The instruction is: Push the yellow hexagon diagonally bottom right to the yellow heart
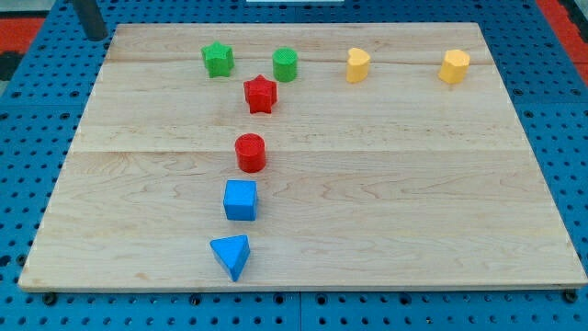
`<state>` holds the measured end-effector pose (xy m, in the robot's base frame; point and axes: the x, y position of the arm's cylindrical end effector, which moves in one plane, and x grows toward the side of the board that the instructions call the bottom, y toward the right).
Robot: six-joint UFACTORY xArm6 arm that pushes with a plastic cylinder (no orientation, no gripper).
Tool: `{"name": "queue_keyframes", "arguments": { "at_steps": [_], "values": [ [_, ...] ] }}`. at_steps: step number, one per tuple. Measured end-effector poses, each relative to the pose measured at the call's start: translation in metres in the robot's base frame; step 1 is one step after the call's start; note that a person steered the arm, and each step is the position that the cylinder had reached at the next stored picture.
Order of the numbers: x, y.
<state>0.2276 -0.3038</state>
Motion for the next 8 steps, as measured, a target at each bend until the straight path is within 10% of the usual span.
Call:
{"name": "queue_keyframes", "arguments": {
  "at_steps": [7,8],
  "values": [
    [-0.036,0.137],
    [-0.032,0.227]
  ]
}}
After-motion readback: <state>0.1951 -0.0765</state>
